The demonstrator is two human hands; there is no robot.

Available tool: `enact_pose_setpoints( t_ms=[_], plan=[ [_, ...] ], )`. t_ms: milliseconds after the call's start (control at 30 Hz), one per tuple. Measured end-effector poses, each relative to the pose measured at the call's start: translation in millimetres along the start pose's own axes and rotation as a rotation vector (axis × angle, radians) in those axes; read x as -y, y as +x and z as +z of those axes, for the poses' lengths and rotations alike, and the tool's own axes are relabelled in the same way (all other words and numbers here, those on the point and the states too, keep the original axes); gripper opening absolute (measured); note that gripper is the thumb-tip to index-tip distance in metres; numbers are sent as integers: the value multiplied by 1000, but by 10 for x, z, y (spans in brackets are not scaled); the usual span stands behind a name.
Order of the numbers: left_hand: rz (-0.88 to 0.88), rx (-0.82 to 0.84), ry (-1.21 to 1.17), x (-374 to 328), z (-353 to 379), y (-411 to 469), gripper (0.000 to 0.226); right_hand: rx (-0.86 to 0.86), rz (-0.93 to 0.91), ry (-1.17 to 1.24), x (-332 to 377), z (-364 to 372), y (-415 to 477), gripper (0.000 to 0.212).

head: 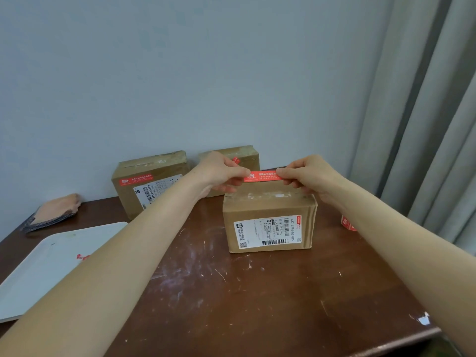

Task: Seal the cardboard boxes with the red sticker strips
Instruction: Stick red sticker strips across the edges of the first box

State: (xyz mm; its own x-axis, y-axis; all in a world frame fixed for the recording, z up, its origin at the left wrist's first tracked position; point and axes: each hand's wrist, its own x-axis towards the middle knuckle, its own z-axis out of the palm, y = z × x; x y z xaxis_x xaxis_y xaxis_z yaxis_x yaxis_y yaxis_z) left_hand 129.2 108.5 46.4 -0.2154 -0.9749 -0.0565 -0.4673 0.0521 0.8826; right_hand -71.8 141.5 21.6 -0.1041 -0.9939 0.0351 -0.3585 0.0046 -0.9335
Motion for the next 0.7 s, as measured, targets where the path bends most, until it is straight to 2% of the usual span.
enact_pose_setpoints(
  t_ms=[167,367,567,700],
  plan=[
    [-8,-46,68,28,97,-19,11,-19,26,-117,-41,34,38,18],
    [43,-102,333,99,175,69,8,-46,-49,-404,-64,106,103,22],
    [96,-136,521,134,229,136,6,-32,-8,-500,-106,170,176,38],
    [107,-143,555,158,250,161,6,-30,14,-553,-104,184,207,35]
  ],
)
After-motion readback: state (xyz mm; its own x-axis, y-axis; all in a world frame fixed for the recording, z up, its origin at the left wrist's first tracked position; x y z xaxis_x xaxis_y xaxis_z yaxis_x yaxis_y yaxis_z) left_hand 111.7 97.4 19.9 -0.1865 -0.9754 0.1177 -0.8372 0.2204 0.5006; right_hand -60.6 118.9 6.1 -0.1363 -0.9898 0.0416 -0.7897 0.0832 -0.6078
